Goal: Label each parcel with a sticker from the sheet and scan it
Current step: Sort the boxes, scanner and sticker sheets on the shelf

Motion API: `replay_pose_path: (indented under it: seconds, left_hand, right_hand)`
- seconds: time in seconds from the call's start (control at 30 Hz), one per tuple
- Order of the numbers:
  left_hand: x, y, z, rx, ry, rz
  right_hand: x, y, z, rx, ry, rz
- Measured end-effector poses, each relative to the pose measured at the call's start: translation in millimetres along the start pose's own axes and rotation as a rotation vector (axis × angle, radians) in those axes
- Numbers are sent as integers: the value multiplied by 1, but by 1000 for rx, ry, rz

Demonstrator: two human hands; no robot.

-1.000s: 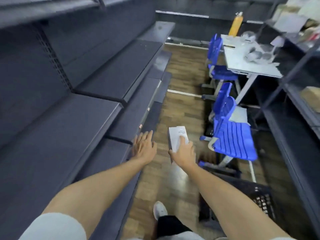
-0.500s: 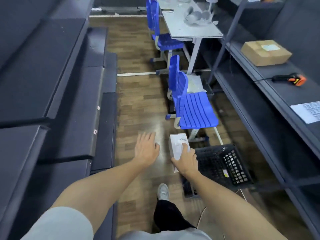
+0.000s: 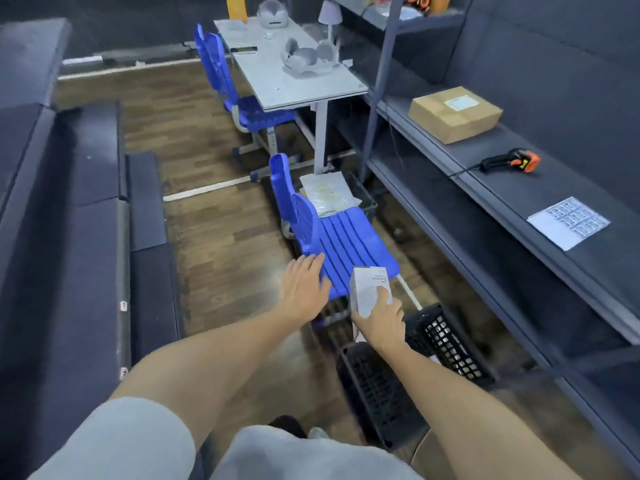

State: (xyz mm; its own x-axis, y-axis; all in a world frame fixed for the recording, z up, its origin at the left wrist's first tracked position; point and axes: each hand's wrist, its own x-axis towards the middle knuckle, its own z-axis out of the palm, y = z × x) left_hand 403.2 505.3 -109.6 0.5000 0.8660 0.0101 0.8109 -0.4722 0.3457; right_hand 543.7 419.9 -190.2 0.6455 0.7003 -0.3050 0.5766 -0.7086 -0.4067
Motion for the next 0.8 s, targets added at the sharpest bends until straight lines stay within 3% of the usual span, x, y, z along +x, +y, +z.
replay_pose_path:
  seconds: [0.37,0.8]
  left_hand:
    - [151,46,-8,11,-39,354]
    - [299,49,-5,78,-216,583]
  right_hand:
    - [92,-7,-51,94,126,229]
    - [177,-53,-88,201,343,487]
